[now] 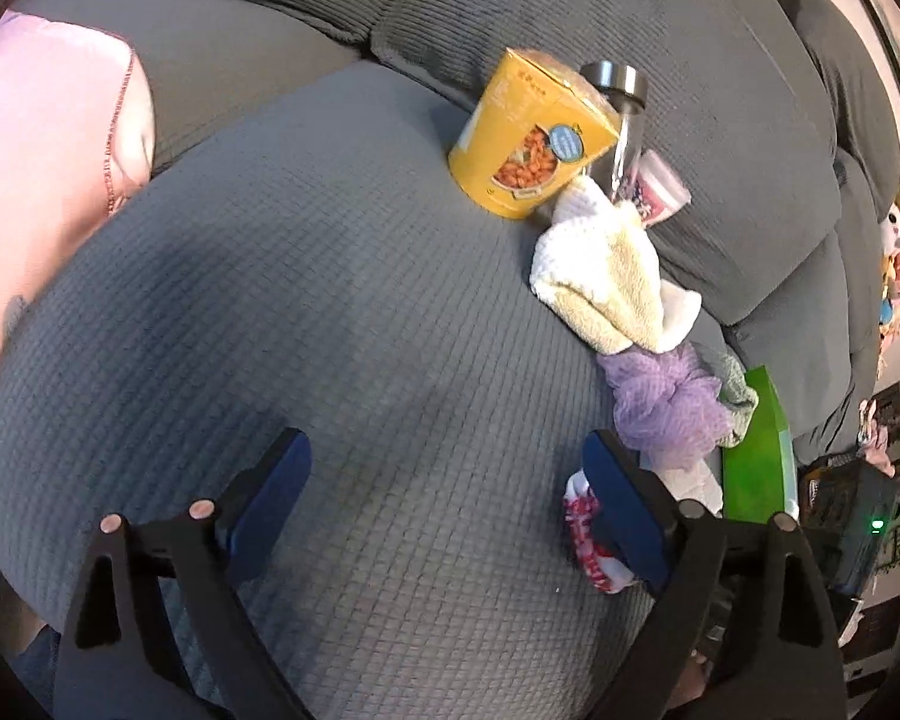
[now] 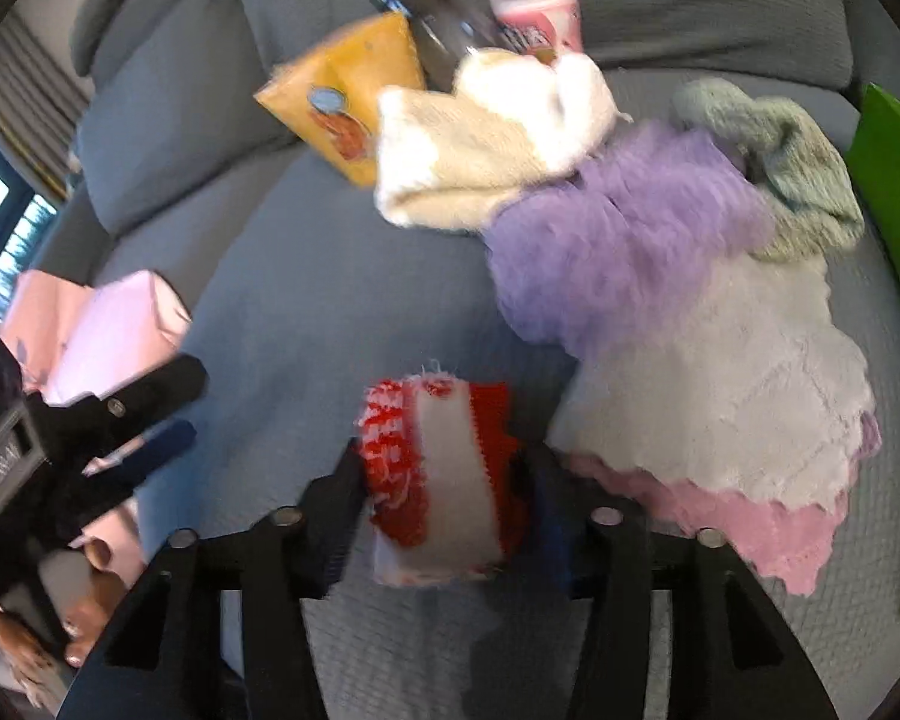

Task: Organize soft objects
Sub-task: 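Grasp the red-and-white knitted sock with the right gripper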

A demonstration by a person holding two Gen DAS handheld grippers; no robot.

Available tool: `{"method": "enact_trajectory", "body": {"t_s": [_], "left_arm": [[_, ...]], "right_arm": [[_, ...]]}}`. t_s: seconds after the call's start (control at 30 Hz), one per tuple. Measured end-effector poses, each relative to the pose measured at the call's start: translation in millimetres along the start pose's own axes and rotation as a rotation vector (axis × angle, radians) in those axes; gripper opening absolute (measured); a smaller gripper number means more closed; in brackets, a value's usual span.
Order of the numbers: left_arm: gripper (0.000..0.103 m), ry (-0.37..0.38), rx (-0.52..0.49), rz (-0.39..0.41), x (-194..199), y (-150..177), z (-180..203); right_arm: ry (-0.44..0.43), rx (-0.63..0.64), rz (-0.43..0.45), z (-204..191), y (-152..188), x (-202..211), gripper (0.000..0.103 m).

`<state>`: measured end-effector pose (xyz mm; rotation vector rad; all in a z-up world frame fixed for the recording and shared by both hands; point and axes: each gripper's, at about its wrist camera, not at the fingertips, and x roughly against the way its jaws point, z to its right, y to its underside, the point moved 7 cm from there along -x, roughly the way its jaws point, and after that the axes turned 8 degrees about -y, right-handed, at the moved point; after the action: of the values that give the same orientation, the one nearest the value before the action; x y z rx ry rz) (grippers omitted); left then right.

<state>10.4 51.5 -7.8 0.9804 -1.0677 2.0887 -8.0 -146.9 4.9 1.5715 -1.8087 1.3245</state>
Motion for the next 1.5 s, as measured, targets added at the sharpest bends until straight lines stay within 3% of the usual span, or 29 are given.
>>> {"method": "enact_trajectory", "body": {"t_s": [0.07,0.17,0.23,0.33,0.43,0.57,0.6,0.67,0.7,0.8,1.0,1.13,1.4,1.5], "left_arm": [[0.091,-0.003,-0.013,-0.002,-1,1,3],[0.091,0.005,-0.025,0.007,0,2,6],[0.09,0.023,-0.045,0.01,2,4,11],[0.09,0.052,-0.095,-0.004,0,12,25],[0.09,0.062,-0.148,-0.02,-4,23,38],[0.09,0.062,-0.223,-0.029,-10,38,54],[0.089,0.062,-0.238,-0.031,-11,40,57],[0.081,0.062,-0.271,-0.041,-14,46,64],[0.079,0.062,-0.284,-0.048,-16,49,67],[0.073,0.068,-0.312,-0.076,-22,57,73],[0.073,0.081,-0.324,-0.085,-26,62,75],[0.075,0.089,-0.319,-0.087,-27,61,75],[0.082,0.043,-0.394,-0.07,-32,67,85],[0.081,0.044,-0.391,-0.059,-33,65,84]], "right_arm": [[0.008,-0.014,0.019,3,-2,16,0.078],[0.029,-0.07,0.074,11,-15,44,0.08],[-0.003,-0.12,0.091,13,-25,58,0.08],[-0.062,-0.068,0.032,2,-40,58,0.08],[-0.087,-0.001,0.064,-7,-45,54,0.08],[-0.152,-0.068,-0.008,4,-28,29,0.08],[-0.144,-0.075,-0.014,7,-27,24,0.077],[-0.121,-0.073,-0.018,11,-24,20,0.057],[-0.126,-0.069,-0.017,11,-23,19,0.055],[-0.186,-0.075,-0.018,8,-23,18,0.054],[-0.218,-0.107,-0.089,9,-14,0,0.054],[-0.214,-0.124,-0.126,12,-9,-15,0.054],[-0.226,-0.073,-0.108,0,-8,-21,0.054],[-0.244,-0.071,-0.118,-2,-7,-23,0.046]]}}
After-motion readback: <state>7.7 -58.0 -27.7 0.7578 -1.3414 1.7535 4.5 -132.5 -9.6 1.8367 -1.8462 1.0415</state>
